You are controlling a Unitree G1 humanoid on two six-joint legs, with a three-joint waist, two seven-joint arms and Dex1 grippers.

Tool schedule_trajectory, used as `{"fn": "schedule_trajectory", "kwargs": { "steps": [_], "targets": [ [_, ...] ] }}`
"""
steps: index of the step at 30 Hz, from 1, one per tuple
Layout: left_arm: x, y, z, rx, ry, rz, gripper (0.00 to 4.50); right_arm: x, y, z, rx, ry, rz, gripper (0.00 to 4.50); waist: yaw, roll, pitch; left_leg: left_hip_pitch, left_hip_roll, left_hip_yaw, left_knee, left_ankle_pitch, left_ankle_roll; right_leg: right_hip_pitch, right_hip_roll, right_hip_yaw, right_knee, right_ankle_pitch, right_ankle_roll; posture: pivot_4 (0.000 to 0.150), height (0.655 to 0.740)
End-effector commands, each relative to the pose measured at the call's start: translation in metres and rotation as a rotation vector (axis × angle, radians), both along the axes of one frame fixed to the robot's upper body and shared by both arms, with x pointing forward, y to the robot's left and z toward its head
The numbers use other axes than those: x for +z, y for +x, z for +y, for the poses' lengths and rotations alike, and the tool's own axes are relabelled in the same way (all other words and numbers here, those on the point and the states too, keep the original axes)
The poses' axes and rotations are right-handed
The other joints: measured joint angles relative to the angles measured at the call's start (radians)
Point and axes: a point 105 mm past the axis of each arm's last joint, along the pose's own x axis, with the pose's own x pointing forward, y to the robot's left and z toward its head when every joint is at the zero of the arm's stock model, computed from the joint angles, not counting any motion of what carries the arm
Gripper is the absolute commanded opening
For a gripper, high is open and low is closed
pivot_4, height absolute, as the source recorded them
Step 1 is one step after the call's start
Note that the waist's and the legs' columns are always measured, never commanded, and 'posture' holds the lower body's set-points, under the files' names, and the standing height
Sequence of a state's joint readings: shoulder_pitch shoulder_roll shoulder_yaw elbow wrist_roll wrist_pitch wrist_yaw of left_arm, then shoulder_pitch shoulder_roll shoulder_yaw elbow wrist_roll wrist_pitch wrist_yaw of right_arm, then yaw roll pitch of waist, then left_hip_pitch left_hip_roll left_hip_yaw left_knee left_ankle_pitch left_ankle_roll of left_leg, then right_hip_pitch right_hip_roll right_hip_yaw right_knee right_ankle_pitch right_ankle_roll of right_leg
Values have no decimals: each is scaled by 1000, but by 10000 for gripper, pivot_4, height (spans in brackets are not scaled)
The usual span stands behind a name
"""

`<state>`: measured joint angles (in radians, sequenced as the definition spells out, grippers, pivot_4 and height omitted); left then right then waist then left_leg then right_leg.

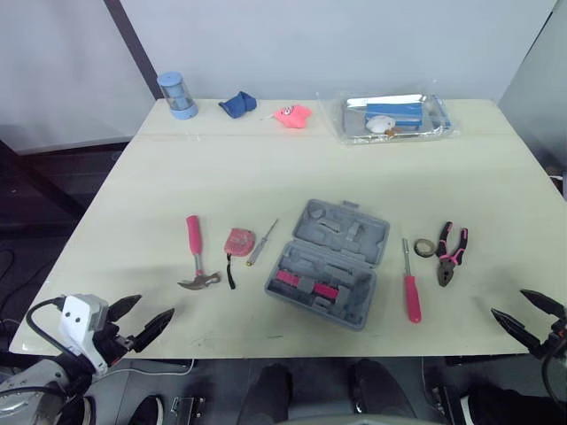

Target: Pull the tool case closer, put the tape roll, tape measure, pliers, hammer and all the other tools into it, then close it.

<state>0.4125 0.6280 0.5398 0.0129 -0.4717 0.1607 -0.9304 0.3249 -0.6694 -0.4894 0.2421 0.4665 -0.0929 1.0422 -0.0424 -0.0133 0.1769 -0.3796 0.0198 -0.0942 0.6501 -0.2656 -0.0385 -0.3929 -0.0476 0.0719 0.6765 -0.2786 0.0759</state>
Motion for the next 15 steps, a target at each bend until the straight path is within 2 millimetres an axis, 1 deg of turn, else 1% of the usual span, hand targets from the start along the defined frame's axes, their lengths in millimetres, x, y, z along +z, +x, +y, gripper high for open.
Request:
{"fn": "schedule_trajectory", "kwargs": {
  "steps": [1,7,15],
  "targets": [
    [5,2,4,3,20,-21,45000,12,3,-4,-5,-32,-49,44423,0,0,0,0,0,0,0,0,0,0,0,0,0,0,0,1500,7400],
    [6,4,6,6,24,-34,45000,7,5,-3,-13,-30,-51,44423,0,0,0,0,0,0,0,0,0,0,0,0,0,0,0,1500,7400],
    [7,6,8,-1,22,-30,45000,1,-1,0,-18,-19,-52,44423,0,0,0,0,0,0,0,0,0,0,0,0,0,0,0,1500,7400]
  ]
}}
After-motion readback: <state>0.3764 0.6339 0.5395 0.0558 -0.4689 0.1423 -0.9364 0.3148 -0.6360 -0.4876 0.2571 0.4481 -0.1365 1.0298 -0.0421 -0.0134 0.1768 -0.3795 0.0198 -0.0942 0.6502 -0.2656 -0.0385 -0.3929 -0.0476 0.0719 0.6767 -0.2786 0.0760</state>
